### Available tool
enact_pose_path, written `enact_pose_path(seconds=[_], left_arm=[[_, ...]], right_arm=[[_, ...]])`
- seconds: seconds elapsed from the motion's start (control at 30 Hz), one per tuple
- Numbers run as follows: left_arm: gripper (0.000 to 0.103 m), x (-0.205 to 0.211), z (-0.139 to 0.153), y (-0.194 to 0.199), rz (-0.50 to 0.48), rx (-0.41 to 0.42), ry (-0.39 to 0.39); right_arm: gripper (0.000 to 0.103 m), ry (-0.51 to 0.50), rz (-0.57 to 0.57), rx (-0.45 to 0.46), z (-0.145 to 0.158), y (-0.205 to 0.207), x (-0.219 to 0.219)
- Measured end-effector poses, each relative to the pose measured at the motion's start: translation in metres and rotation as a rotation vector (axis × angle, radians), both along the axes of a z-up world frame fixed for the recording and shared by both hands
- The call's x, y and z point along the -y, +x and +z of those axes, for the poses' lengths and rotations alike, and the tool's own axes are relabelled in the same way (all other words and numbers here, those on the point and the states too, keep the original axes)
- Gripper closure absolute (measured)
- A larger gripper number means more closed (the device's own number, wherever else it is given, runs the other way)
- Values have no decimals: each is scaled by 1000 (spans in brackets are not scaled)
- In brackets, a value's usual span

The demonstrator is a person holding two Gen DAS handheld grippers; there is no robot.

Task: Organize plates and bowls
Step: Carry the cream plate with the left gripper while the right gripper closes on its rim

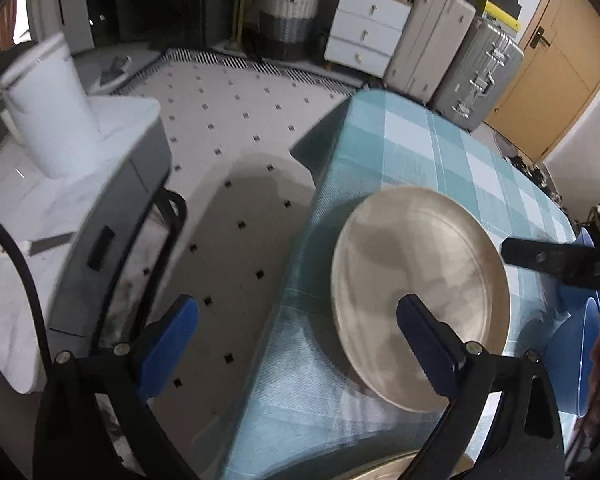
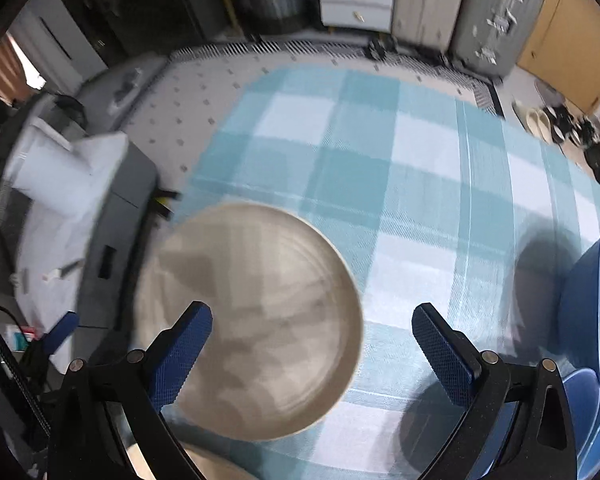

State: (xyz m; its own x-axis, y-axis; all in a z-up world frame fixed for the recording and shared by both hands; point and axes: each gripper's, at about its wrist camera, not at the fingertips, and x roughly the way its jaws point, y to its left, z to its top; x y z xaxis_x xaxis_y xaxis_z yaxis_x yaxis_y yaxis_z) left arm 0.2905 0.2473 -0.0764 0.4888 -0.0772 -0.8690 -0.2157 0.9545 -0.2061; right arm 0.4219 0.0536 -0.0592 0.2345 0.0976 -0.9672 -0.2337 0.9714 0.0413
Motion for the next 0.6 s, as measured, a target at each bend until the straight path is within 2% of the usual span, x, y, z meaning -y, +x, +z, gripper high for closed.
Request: enact_pose_path(seconds=[0.2, 0.27, 0.33, 0.37, 0.5, 0.57, 0.6], left_arm=[[4, 4, -11, 7, -24, -15, -13], [8, 7, -12, 8, -35, -17, 3], [12, 10, -12, 9, -57, -11, 8], [12, 11, -11, 10, -61, -11, 7], [15, 16, -10, 12, -89, 0, 3], [31, 19, -10, 14, -116, 2, -8], [45, 21, -11, 15, -137, -3, -17]], right_arm=[[2, 12, -11, -3, -16, 5, 5], [6, 10, -17, -15, -19, 5, 5], [21, 30, -25, -43, -25, 7, 8], [25, 41, -25, -57, -27, 7, 8], [27, 48, -53, -79, -33, 5, 12], [35, 54, -68, -100, -38, 5, 14], [40, 62, -78, -116, -42, 6, 15]])
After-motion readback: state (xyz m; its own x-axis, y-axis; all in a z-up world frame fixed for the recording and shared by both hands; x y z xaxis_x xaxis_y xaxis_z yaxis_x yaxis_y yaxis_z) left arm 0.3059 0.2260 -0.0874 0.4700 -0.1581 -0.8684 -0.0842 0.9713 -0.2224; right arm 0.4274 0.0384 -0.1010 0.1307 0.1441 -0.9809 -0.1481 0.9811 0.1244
